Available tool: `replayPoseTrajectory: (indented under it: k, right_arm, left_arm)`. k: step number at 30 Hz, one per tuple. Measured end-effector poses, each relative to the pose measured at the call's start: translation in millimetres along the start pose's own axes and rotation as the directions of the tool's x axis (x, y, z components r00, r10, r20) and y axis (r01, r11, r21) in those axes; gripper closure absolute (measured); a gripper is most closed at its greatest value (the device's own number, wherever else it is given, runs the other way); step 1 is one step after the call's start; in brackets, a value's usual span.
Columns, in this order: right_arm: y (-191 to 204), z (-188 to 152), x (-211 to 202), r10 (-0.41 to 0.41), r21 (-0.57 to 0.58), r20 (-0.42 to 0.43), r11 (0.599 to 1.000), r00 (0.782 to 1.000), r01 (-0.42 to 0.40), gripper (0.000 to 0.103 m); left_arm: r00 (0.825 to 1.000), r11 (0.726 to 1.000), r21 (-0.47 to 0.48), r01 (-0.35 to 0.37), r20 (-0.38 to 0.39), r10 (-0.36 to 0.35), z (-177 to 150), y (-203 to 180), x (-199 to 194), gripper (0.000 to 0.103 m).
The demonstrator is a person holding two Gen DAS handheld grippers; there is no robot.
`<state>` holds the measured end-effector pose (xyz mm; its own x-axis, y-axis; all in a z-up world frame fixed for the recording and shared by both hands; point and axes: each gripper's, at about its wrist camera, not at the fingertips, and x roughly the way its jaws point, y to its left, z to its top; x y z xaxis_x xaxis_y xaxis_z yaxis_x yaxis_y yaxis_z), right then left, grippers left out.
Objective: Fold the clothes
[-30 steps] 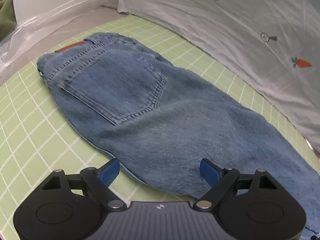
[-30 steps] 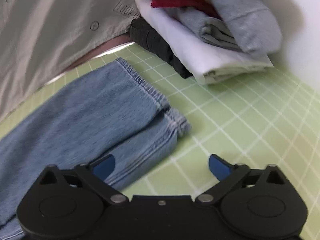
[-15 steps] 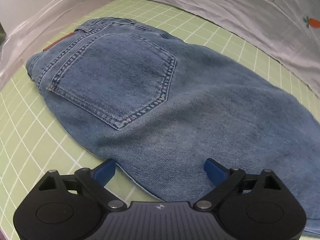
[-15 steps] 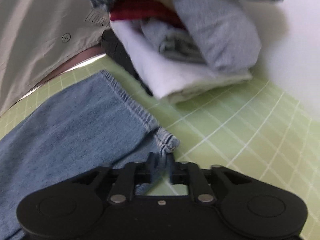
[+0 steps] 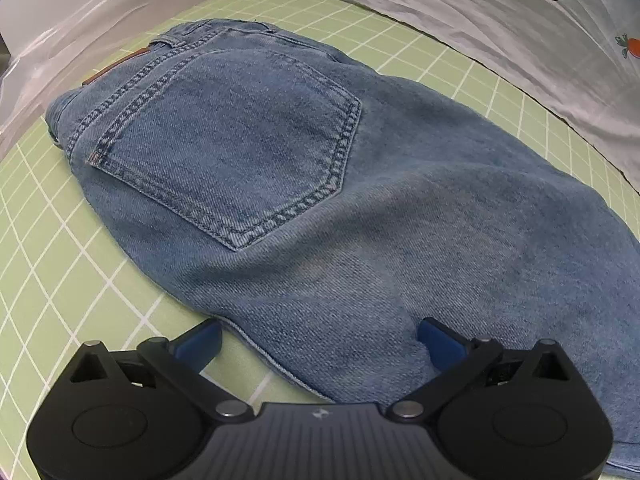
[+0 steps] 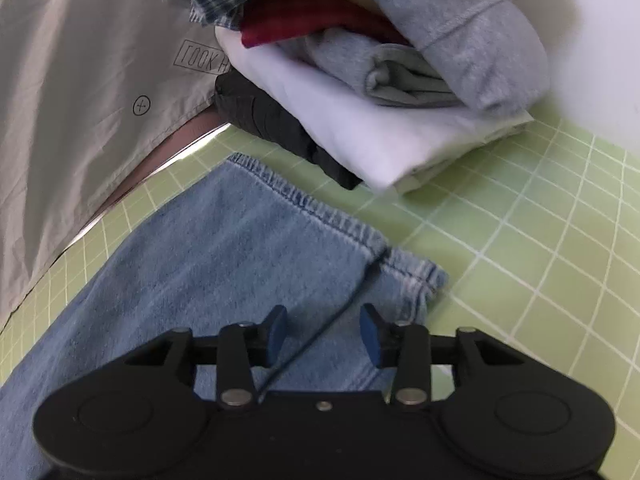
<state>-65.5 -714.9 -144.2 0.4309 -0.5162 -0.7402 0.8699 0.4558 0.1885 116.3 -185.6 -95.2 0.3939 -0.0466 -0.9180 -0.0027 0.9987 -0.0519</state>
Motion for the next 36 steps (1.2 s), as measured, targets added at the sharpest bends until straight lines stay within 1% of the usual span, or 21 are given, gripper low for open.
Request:
replayPoseTrajectory:
  k: [2,3,4,5,7,10,12,15,18,20,21,22,23,24,25,26,28,29,30,32,36]
  right_arm:
    - [4.9,1.6,4.6,-0.002,-0.018,0.003,1.0,1.0,0.002,0.066]
    - [7.4,2.4,6.9,-0.003,-0.027,0.005,1.0,1.0,0.003,0.087]
    - [8.1,4.8,6.8,-0.004,-0.032,0.011,0.999,1.0,0.004,0.1]
    - [7.5,8.4,4.8,-0.005,-0.033,0.019,0.999,1.0,0.005,0.102]
    - [5.2,16.2,-4.7,-0.005,-0.028,0.049,1.0,0.999,0.006,0.103]
    - [-2.4,29.6,-40.4,0.0,0.007,0.138,1.0,0.99,-0.001,0.103]
    - [-8.4,31.4,-59.8,0.009,0.02,0.159,1.0,0.987,-0.012,0.103]
    - [-12.2,18.0,-45.3,-0.047,-0.044,0.112,0.998,0.993,0.052,0.103]
    - [-20.6,-1.6,-14.5,-0.114,-0.058,0.016,0.992,0.993,0.115,0.102]
    - [-20.3,-6.3,-11.4,-0.137,-0.091,0.022,0.986,0.99,0.138,0.101]
    - [-17.8,-6.1,-11.9,-0.151,-0.121,0.029,0.981,0.988,0.153,0.092]
    - [-14.3,-5.6,-14.6,-0.16,-0.16,0.037,0.973,0.986,0.164,0.079]
    - [-10.9,-6.0,-18.7,-0.164,-0.202,0.048,0.965,0.985,0.17,0.073]
    - [-7.5,-6.3,-22.8,-0.167,-0.244,0.058,0.954,0.984,0.176,0.06]
    - [-5.3,-7.9,-30.0,-0.158,-0.274,0.068,0.946,0.985,0.171,0.046]
    - [-4.0,-10.4,-39.5,-0.139,-0.297,0.078,0.942,0.987,0.156,0.039]
    - [-1.8,-15.3,-56.4,-0.092,-0.307,0.093,0.944,0.991,0.116,0.008]
    - [-0.9,-18.7,-65.6,-0.063,-0.306,0.097,0.948,0.993,0.09,0.003]
    - [0.8,-23.1,-74.4,-0.035,-0.308,0.095,0.949,0.995,0.063,0.001]
    - [6.0,-32.4,-89.9,0.009,-0.316,0.091,0.948,0.996,0.02,0.0]
    - [17.2,-51.2,-119.1,0.062,-0.319,0.114,0.947,0.992,-0.023,0.0]
  left_arm:
    - [1.0,1.0,0.001,-0.004,-0.004,0.004,1.6,-0.9,0.8,0.0]
    - [1.0,1.0,0.002,-0.006,-0.007,0.006,2.6,-1.2,1.2,0.0]
    - [1.0,1.0,0.004,-0.006,-0.01,0.006,3.7,-0.9,1.5,0.0]
    - [1.0,1.0,0.008,-0.004,-0.01,0.004,4.4,-0.2,1.6,0.0]
    - [1.0,1.0,0.016,0.002,-0.009,-0.001,5.9,1.0,1.8,0.0]
    - [1.0,1.0,0.015,0.001,-0.024,-0.001,7.5,1.8,2.0,0.0]
    - [1.0,1.0,0.019,0.003,-0.022,-0.003,7.6,2.2,2.0,0.0]
    - [1.0,1.0,0.023,0.004,-0.022,-0.003,7.6,2.0,2.4,0.0]
    - [1.0,1.0,0.024,0.014,-0.028,-0.013,9.0,4.5,3.0,0.0]
    - [0.999,1.0,0.017,0.024,-0.026,-0.024,8.7,7.5,2.8,0.0]
    - [0.999,0.999,0.01,0.03,-0.023,-0.03,8.2,8.7,2.4,0.0]
    - [0.999,0.999,0.002,0.035,-0.02,-0.035,7.9,9.7,1.8,0.0]
    - [0.999,0.999,-0.005,0.039,-0.018,-0.039,7.7,10.6,0.5,0.0]
    - [0.999,0.999,-0.01,0.042,-0.012,-0.042,7.3,11.6,-1.9,0.0]
    - [0.999,0.999,-0.009,0.044,-0.002,-0.044,6.7,12.7,-5.5,0.0]
    - [0.999,0.999,-0.006,0.044,0.01,-0.044,6.0,14.3,-10.3,0.0]
    - [0.999,0.999,0.0,0.04,0.033,-0.04,4.8,18.5,-20.9,0.0]
    - [0.998,0.999,-0.002,0.039,0.045,-0.039,4.4,21.9,-26.3,0.0]
    - [0.998,0.999,-0.009,0.037,0.054,-0.037,4.2,26.3,-31.6,0.0]
    - [0.997,0.999,-0.021,0.043,0.072,-0.042,3.5,37.7,-41.4,0.0]
    - [0.994,0.998,-0.041,0.054,0.097,-0.049,-4.1,62.8,-58.2,0.0]
